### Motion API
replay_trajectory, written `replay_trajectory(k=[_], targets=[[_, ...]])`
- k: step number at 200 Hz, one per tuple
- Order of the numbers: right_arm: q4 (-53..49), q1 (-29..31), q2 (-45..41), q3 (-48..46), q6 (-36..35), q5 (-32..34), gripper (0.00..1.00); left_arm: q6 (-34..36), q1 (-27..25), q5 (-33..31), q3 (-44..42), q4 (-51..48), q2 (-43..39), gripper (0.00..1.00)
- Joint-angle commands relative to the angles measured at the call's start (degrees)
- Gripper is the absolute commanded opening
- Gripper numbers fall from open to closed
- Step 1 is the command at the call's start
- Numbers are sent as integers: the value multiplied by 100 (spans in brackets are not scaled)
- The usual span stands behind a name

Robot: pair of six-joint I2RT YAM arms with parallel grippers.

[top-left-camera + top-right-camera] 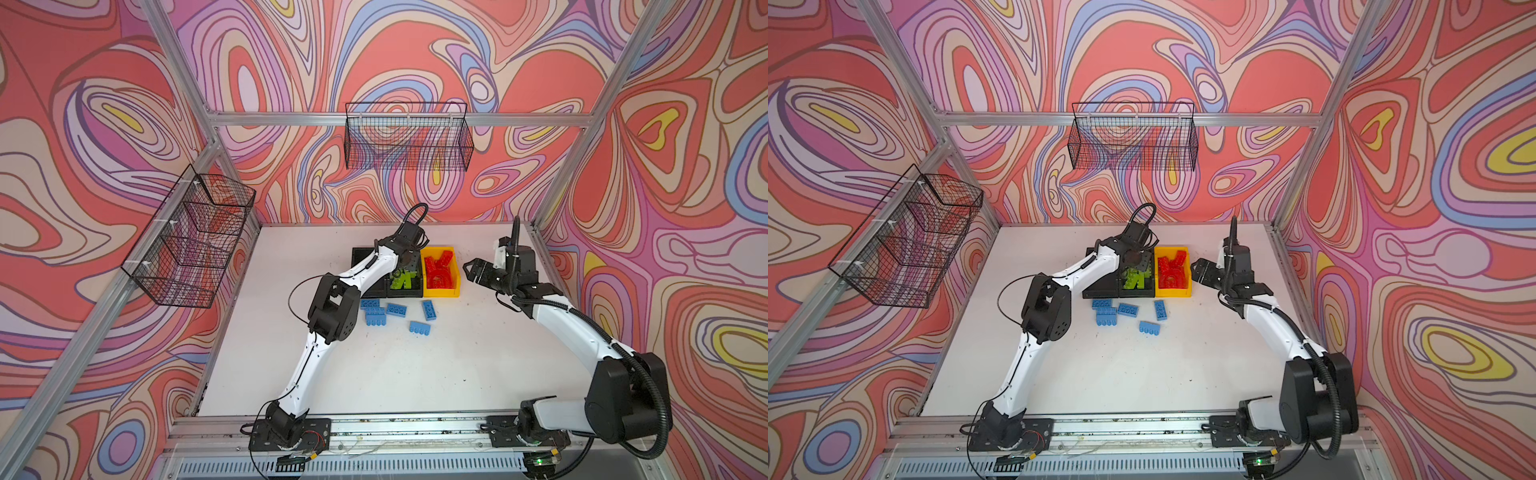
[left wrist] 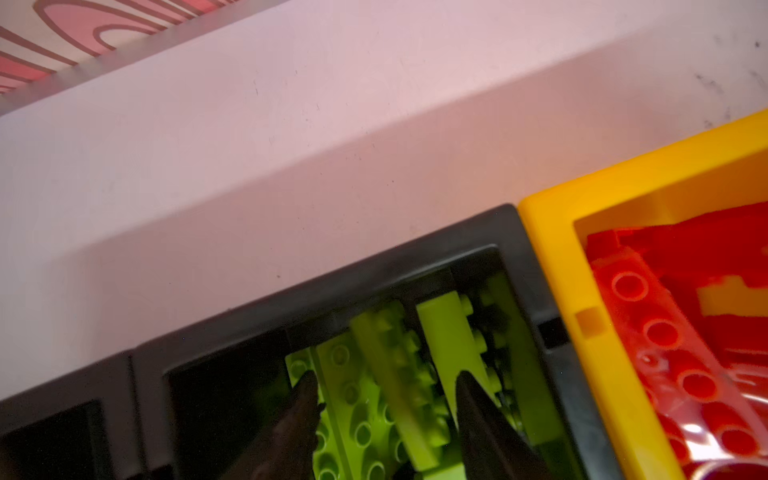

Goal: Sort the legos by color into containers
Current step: 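Carry the lime-green brick into the black bin and open the left gripper, then grasp a blue brick with the right gripper while the left gripper withdraws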

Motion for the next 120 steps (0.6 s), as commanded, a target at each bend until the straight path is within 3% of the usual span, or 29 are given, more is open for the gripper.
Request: replay_trajectory(k=[1, 54, 94, 120], targets=[[-92, -19, -27, 143, -36, -29, 88, 53, 12, -235, -130, 171, -448, 64], [-300, -18, 115, 244, -336, -114, 86, 123, 13, 283, -1102, 243, -1993, 66], [-647, 37, 318, 334, -805, -555, 80, 170, -40, 980, -3264, 463, -3468, 64], [-1177, 761, 464, 608, -1504, -144, 80, 331, -7, 860, -4623, 586, -4405, 65]])
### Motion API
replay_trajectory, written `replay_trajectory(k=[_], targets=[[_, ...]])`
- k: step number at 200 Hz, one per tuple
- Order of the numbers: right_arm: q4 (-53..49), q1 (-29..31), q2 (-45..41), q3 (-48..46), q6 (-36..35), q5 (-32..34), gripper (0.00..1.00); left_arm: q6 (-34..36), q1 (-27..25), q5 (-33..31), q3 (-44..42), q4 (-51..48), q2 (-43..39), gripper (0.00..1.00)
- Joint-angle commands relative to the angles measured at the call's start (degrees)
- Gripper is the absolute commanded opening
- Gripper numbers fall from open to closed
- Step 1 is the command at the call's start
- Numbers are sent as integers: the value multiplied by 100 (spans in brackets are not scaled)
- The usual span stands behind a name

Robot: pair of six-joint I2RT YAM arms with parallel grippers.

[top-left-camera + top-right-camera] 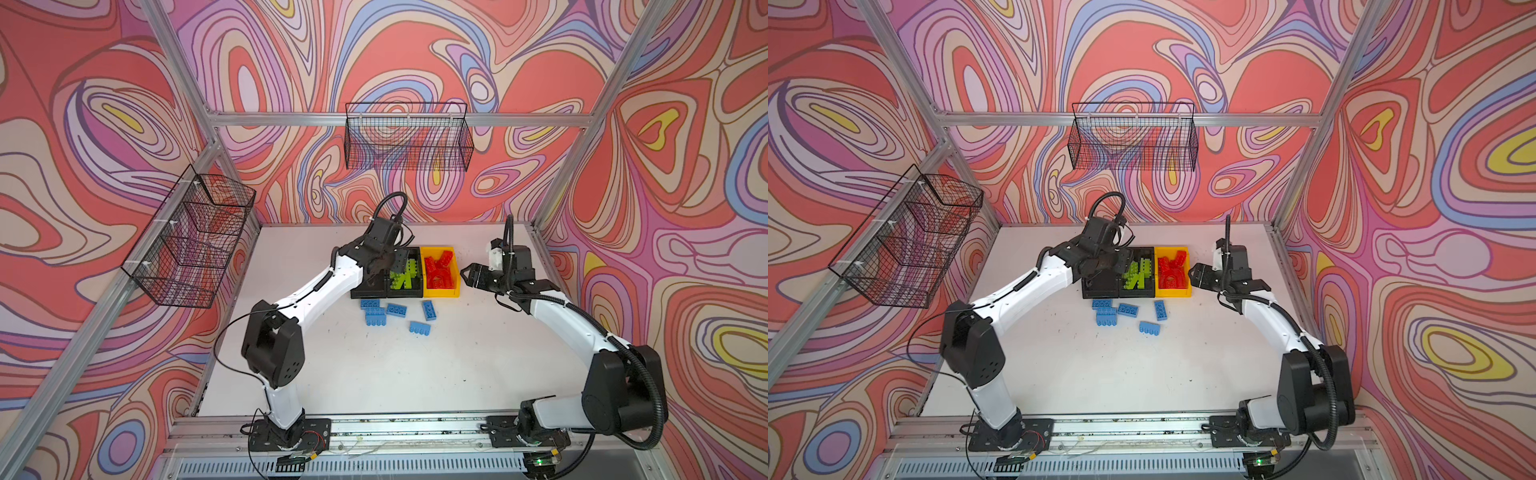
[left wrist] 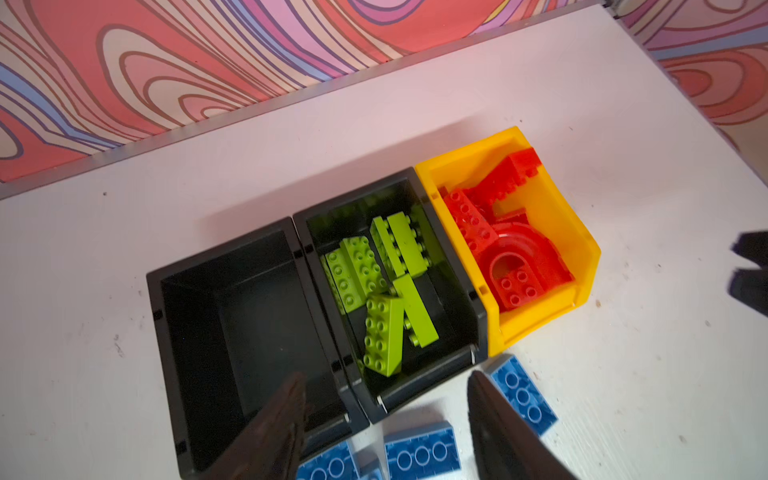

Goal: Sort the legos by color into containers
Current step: 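Grasp a blue brick with the right gripper while the left gripper withdraws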

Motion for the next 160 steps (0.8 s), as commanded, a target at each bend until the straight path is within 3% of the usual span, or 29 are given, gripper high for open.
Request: replay_trajectory(k=[1, 25, 69, 120, 160], targets=[[-587, 640, 160, 353, -788, 193, 80, 155, 17, 101, -975, -68, -471, 65], [-1086, 1683, 477, 632, -1420, 664, 79, -124, 288, 225, -1818, -8, -1250, 65], [-1324, 2856, 1165, 792, -1874, 921, 79, -567, 1062, 432, -3032, 470, -2311, 65], [-1285, 3240, 1830, 840, -2138, 1385, 76, -1010, 1665, 638, -3663, 789, -2652, 64], [-1095, 3240, 2296, 838, -2360, 1426, 70, -633, 1666, 1097, -3614, 610, -2599, 64]])
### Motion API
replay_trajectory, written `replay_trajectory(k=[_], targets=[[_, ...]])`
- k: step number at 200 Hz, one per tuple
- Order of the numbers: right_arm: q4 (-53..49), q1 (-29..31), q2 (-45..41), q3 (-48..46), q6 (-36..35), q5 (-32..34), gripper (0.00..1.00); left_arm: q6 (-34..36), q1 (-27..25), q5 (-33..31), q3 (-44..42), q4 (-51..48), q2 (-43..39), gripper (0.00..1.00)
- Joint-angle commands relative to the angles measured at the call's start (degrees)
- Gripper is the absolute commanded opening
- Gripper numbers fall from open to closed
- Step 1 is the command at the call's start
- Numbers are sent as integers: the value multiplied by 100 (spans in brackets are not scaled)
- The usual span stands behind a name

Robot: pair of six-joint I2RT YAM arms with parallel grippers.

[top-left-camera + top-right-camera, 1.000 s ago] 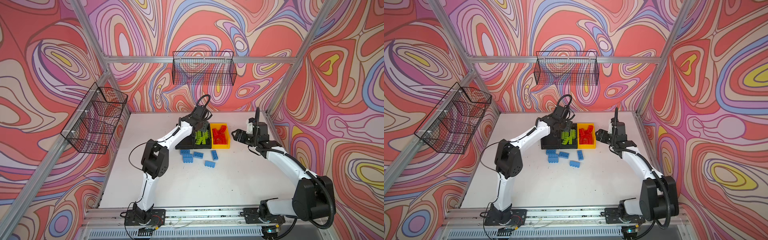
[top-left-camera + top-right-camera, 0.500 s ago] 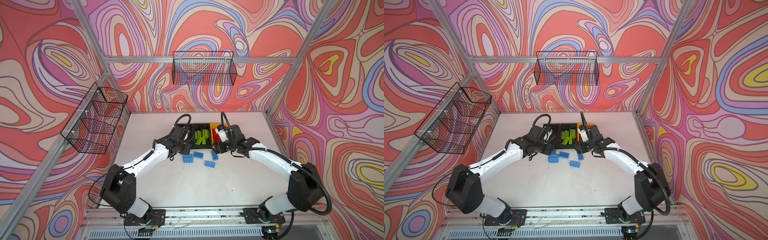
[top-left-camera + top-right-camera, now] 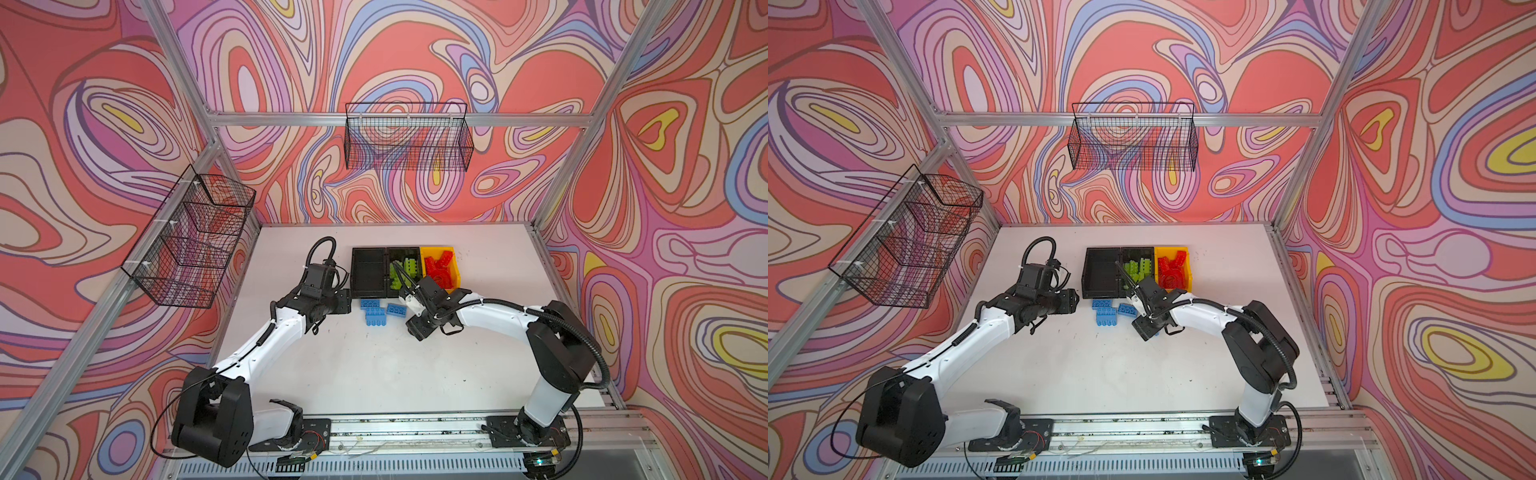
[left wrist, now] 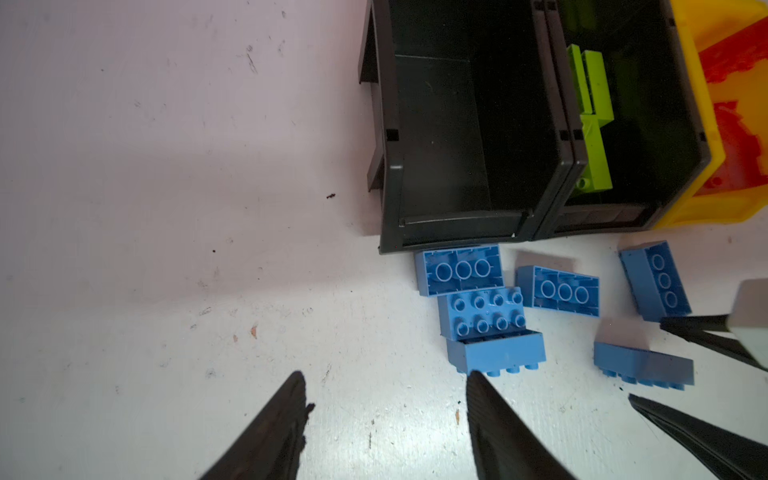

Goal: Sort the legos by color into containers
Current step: 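Grasp a blue brick with the right gripper while the left gripper withdraws, then carry the blue brick into the empty black bin and release it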

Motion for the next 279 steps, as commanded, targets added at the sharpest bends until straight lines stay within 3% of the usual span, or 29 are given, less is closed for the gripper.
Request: replay_trajectory(k=[1, 51, 82, 101, 124, 149, 214, 247, 279], targets=[[78, 14, 274, 117, -284, 133, 69, 158, 9, 345, 60, 22, -69, 64], [204, 17, 313, -40, -231, 39, 52, 564, 9, 173, -33, -26, -312, 64], [115, 14, 164, -16, -209, 58, 29, 700, 9, 360, 155, -235, -92, 64], [48, 15, 2, 142, -129, 4, 21, 853, 9, 448, 178, -329, -102, 64], [-34, 14, -294, 592, 46, 2, 20, 1046, 9, 541, 130, -417, -223, 63], [-26, -11, -65, 1384, 307, 55, 20, 1201, -8, 612, 54, -509, -441, 62], [220, -208, 1990, 4144, 1413, -641, 23, 1141, -62, 535, -408, -562, -1117, 62], [631, -359, 2916, 4913, 1902, -1155, 24, 1143, -156, 734, -448, -524, -1159, 62], [1094, -354, 3312, 5027, 2133, -1330, 24, 1186, -193, 906, -449, -473, -1114, 62]])
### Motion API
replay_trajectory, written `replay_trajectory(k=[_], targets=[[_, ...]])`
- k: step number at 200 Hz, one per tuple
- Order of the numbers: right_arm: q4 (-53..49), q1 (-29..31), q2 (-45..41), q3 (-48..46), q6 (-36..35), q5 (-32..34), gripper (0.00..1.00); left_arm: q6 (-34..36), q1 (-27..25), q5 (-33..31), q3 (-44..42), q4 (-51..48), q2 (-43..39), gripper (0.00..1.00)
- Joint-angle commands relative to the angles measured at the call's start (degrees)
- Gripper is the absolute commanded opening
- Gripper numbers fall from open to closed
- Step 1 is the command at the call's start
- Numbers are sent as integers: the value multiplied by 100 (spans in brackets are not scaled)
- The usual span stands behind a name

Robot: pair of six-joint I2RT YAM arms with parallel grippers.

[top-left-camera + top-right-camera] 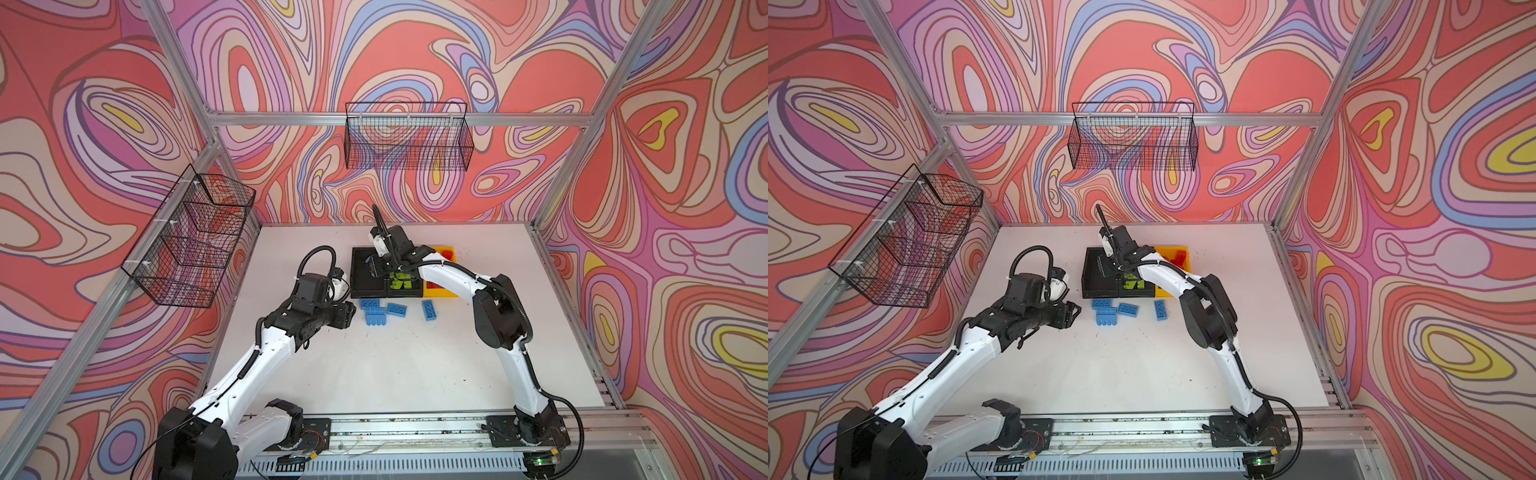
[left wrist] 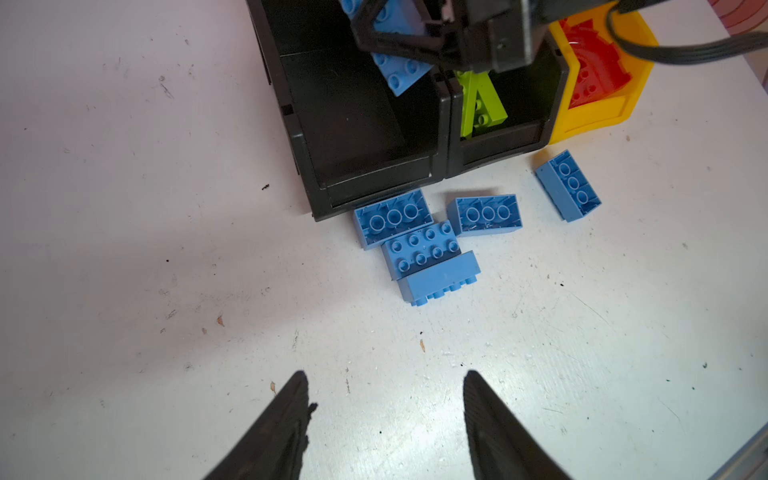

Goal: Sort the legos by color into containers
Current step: 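Carry the blue brick into the empty black bin and release it, then grasp a blue brick with the left gripper while the right gripper withdraws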

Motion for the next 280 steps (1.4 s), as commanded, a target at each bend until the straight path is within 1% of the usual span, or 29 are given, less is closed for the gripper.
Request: replay_trajectory(k=[1, 19, 43, 61, 77, 87, 113, 138, 160, 189, 198, 205, 224, 248, 266, 280], targets=[[390, 21, 210, 172, 356, -307, 24, 93, -40, 196, -31, -81, -3, 62], [376, 23, 345, 256, 335, -224, 24, 132, -48, 209, -4, -95, 21, 62], [527, 17, 421, 160, 275, -236, 30, 177, -90, 417, -4, -83, 91, 61], [726, 13, 413, 71, 337, -308, 38, 244, -222, 437, 38, -122, 198, 60], [810, 16, 361, 71, 369, -297, 48, 348, -378, 317, 82, -181, 309, 60], [833, 15, 302, 79, 346, -240, 52, 457, -491, 202, 122, -231, 383, 60], [766, -17, -6, 63, 268, -138, 52, 804, -707, 30, 325, -356, 699, 60], [910, -199, -746, -458, 255, 13, 52, 1174, -857, 54, 578, -276, 1160, 61], [1110, -490, -1582, -1230, 365, 86, 50, 1574, -988, 62, 1012, -347, 1780, 62], [1404, -948, -2770, -2398, 504, 149, 49, 2017, -1115, -14, 1462, -401, 2502, 62], [1499, -1064, -3102, -2783, 558, 215, 49, 2089, -1113, -49, 1560, -416, 2700, 63], [1590, -1145, -3514, -3123, 626, 263, 49, 2163, -1125, -53, 1630, -433, 2852, 62], [1727, -1391, -4199, -3953, 822, 312, 48, 2307, -1147, -70, 1775, -422, 3173, 62], [1598, -1805, -4759, -4583, 911, 267, 48, 2488, -1207, -111, 1967, -446, 3458, 60], [1453, -2045, -4978, -4796, 890, 254, 48, 2622, -1300, -126, 2039, -502, 3569, 59], [1412, -2142, -5073, -4899, 870, 265, 47, 2698, -1341, -268, 2014, -505, 3631, 58]])
